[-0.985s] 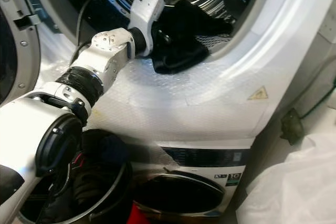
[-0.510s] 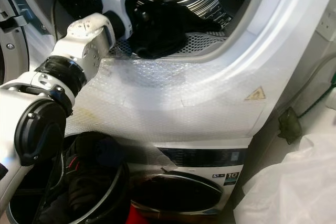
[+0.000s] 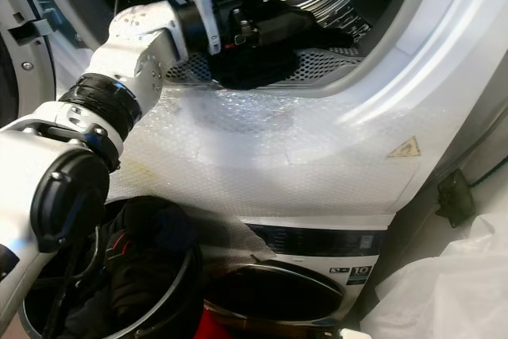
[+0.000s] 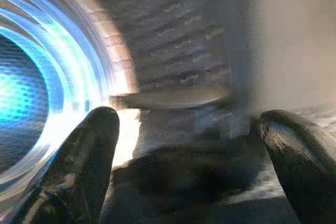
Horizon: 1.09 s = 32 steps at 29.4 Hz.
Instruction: Clothes washing
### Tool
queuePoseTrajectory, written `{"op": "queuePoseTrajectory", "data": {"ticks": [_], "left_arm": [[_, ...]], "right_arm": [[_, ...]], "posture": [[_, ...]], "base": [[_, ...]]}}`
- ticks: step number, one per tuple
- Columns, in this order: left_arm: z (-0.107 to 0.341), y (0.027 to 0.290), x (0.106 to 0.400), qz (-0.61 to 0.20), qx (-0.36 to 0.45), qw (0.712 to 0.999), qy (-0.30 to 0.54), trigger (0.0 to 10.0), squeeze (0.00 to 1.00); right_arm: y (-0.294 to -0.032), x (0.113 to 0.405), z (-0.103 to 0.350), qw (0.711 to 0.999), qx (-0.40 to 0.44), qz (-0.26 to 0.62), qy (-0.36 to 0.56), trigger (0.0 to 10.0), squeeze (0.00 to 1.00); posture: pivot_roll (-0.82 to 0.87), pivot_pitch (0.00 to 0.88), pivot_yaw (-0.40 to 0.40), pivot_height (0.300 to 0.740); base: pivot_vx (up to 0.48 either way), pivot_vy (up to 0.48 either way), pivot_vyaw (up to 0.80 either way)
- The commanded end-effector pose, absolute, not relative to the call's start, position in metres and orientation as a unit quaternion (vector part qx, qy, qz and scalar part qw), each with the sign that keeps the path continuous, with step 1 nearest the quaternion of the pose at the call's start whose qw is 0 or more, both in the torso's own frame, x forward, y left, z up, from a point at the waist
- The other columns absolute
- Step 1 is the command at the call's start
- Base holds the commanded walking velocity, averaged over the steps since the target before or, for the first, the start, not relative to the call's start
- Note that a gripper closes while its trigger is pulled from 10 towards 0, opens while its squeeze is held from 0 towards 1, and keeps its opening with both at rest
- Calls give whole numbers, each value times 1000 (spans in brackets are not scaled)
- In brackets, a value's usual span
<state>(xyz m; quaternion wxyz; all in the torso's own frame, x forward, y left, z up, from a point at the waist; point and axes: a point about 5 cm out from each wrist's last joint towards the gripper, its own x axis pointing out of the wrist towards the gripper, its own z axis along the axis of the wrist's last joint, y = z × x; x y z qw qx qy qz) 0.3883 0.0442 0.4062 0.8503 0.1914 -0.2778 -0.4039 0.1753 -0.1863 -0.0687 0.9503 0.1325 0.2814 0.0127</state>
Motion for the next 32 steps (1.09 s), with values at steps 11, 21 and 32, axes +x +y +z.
{"op": "queuePoseTrajectory", "data": {"ticks": [11, 21, 32], "left_arm": [[385, 7, 366, -349, 176, 852, -348, 10000, 0], [393, 44, 342, -215, 109, 910, -337, 10000, 0], [369, 66, 342, -230, 73, 949, -202, 10000, 0]], "right_arm": [[-169, 184, -71, 942, 144, 15, 303, 10000, 0], [-171, 188, -71, 939, 142, 5, 314, 10000, 0], [-170, 195, -69, 940, 140, 9, 313, 10000, 0]], "posture": [[-76, 0, 144, 740], [-40, 0, 144, 740], [-17, 0, 149, 740]], "base": [[0, 0, 0], [0, 0, 0], [0, 0, 0]]}}
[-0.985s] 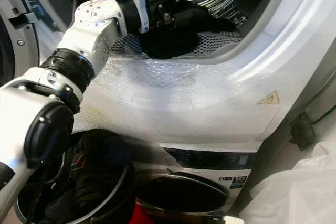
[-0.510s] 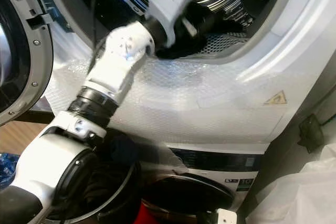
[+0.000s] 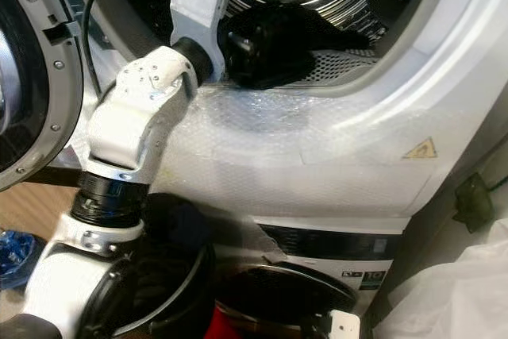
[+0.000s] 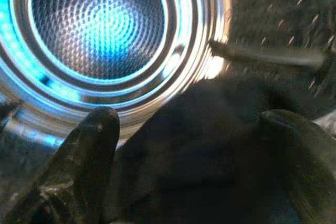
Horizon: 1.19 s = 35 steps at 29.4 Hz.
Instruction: Clothes washing
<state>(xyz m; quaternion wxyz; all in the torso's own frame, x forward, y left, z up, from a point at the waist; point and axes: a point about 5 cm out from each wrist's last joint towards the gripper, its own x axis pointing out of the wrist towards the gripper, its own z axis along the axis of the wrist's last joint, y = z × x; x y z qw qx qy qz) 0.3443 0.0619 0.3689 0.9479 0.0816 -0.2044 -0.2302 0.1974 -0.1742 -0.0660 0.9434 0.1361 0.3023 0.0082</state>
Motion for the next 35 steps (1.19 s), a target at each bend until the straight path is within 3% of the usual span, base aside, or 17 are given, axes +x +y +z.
{"op": "queuePoseTrajectory", "data": {"ticks": [1, 9, 16, 25, 30, 35], "left_arm": [[364, 73, 343, -227, 94, 952, -185, 10000, 0], [345, 99, 353, -223, 161, 954, -116, 10000, 0], [328, 102, 358, -262, 187, 944, -79, 10000, 0], [335, 93, 372, -316, 176, 923, -129, 10000, 0], [349, 86, 385, -330, 107, 919, -189, 10000, 0], [353, 79, 390, -346, 91, 910, -210, 10000, 0]], "right_arm": [[-170, 196, -68, 939, 140, 9, 313, 10000, 0], [-171, 194, -69, 938, 141, 7, 316, 10000, 0], [-173, 190, -71, 938, 143, 1, 317, 10000, 0], [-177, 182, -74, 937, 142, -5, 319, 10000, 0], [-185, 173, -76, 938, 137, -13, 317, 10000, 0], [-188, 168, -77, 939, 135, -17, 317, 10000, 0]], "posture": [[-20, 0, 148, 740], [-31, 0, 159, 740], [-53, 0, 165, 740], [-91, 0, 163, 740], [-131, 0, 153, 740], [-161, 0, 153, 740]], "base": [[0, 0, 0], [0, 0, 0], [0, 0, 0], [0, 0, 0], [0, 0, 0], [0, 0, 0]]}}
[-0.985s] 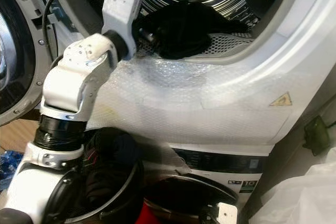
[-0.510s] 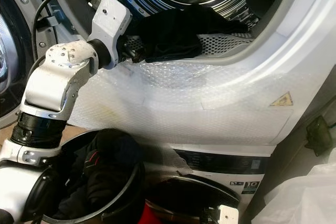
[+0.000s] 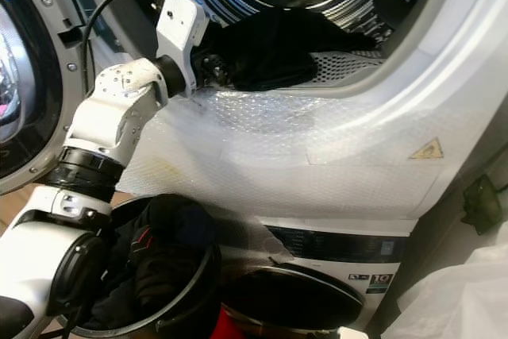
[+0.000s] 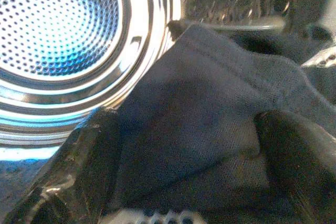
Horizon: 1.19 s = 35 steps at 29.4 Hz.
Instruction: Clothes washing
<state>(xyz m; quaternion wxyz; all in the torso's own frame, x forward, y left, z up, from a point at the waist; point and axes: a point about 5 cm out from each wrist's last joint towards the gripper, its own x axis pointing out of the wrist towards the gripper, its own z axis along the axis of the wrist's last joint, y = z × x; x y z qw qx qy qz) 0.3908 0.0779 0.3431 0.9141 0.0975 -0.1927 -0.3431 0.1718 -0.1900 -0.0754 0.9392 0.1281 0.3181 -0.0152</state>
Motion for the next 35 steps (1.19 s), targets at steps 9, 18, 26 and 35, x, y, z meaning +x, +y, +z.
{"op": "queuePoseTrajectory", "data": {"ticks": [9, 18, 26, 35], "left_arm": [[355, 69, 404, -349, 103, 911, -193, 10000, 0], [348, 67, 414, -324, 149, 926, -122, 10000, 0], [356, 80, 420, -246, 129, 954, -115, 10000, 0], [382, 107, 422, -121, 82, 975, -167, 10000, 0]], "right_arm": [[-187, 160, -79, 939, 134, -18, 315, 10000, 0], [-192, 152, -80, 940, 131, -21, 316, 10000, 0], [-195, 141, -83, 938, 127, -21, 323, 10000, 0], [-199, 139, -82, 940, 112, -15, 323, 10000, 0]], "posture": [[-194, 15, 157, 740], [-236, 29, 169, 740], [-265, 37, 165, 740], [-275, 64, 141, 740]], "base": [[0, 0, 0], [0, 0, 0], [0, 0, 0], [0, 0, 0]]}}
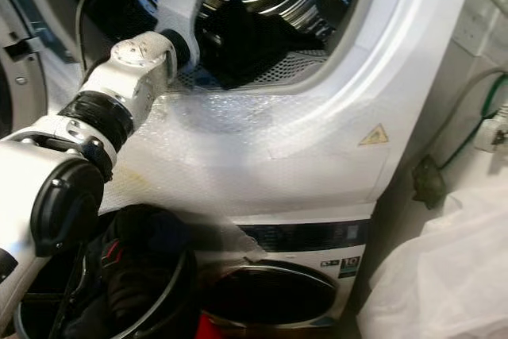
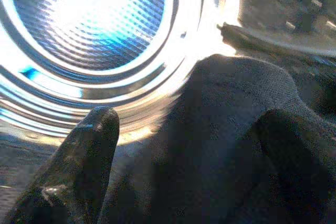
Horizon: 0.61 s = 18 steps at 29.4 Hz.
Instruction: Clothes washing
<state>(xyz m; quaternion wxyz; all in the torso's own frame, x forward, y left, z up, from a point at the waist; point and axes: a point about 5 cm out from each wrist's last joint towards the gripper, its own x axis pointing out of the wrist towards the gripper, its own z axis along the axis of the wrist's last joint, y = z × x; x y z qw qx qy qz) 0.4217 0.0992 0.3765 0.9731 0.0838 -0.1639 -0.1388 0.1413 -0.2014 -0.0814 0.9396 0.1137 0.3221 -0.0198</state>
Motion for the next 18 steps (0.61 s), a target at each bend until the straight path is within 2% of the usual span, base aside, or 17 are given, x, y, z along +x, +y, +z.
{"op": "queuePoseTrajectory", "data": {"ticks": [1, 6, 9, 13, 15, 17, 18], "left_arm": [[380, 109, 422, -117, 71, 977, -163, 10000, 0], [371, 101, 422, -163, 79, 972, -152, 10000, 0], [379, 88, 417, -239, 69, 953, -169, 10000, 0], [393, 73, 403, -376, 104, 894, -220, 10000, 0], [402, 73, 395, -405, 136, 866, -260, 10000, 0], [406, 75, 392, -413, 151, 855, -277, 10000, 0], [411, 76, 386, -429, 164, 834, -306, 10000, 0]], "right_arm": [[-200, 140, -82, 940, 109, -17, 324, 10000, 0], [-203, 146, -80, 941, 97, -21, 325, 10000, 0], [-203, 150, -79, 941, 92, -22, 324, 10000, 0], [-198, 161, -77, 942, 89, -19, 324, 10000, 0], [-194, 168, -76, 942, 92, -16, 322, 10000, 0], [-189, 172, -75, 942, 91, -11, 323, 10000, 0], [-183, 177, -74, 942, 95, -3, 323, 10000, 0]], "posture": [[-272, 63, 133, 740], [-255, 53, 115, 740], [-247, 48, 113, 740], [-202, 1, 106, 740], [-175, 0, 109, 740], [-147, 0, 105, 740], [-126, 0, 108, 740]], "base": [[0, 0, 0], [0, 0, 0], [0, 0, 0], [0, 0, 0], [0, 0, 0], [0, 0, 0], [0, 0, 0]]}}
